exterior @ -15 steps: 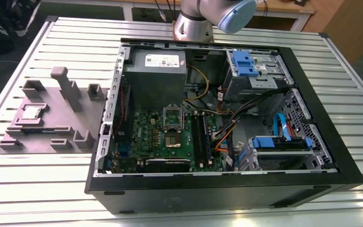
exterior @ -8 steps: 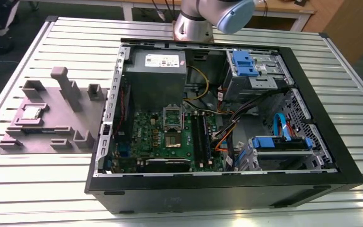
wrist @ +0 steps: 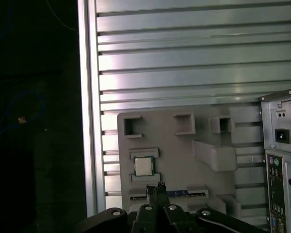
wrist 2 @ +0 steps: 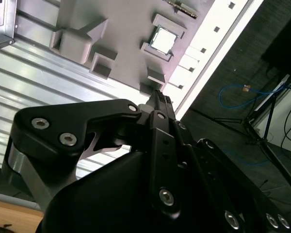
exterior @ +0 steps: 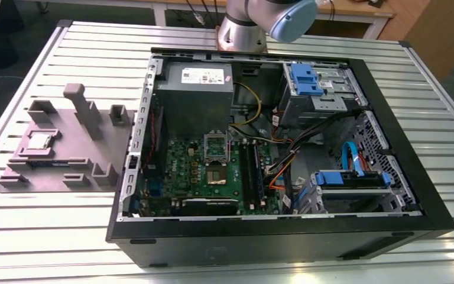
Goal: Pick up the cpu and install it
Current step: 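Reach for the cpu, then pick up the cpu and move it towards the insertion slot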
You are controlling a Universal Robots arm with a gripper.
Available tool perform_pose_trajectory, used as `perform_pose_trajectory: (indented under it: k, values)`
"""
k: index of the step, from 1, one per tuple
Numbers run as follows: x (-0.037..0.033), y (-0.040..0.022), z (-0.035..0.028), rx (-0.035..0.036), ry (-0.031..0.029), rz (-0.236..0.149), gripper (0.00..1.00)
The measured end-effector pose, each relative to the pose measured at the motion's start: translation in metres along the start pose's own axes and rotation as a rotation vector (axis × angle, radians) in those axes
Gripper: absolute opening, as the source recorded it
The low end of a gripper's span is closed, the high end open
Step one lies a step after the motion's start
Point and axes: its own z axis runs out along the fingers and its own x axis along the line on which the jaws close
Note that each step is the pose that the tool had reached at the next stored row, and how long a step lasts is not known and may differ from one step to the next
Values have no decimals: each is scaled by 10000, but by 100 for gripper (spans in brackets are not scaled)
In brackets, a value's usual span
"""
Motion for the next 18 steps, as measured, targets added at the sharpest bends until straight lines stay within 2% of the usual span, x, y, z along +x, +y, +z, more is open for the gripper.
perform_pose_trajectory:
  k: [14,16,17,18]
  values:
    - [1,0,0,-1,0,-5,10]
    - [1,0,1,-1,-1,-5,16]
    - [1,0,1,-1,-1,-6,16]
    - [1,0,0,0,0,-5,23]
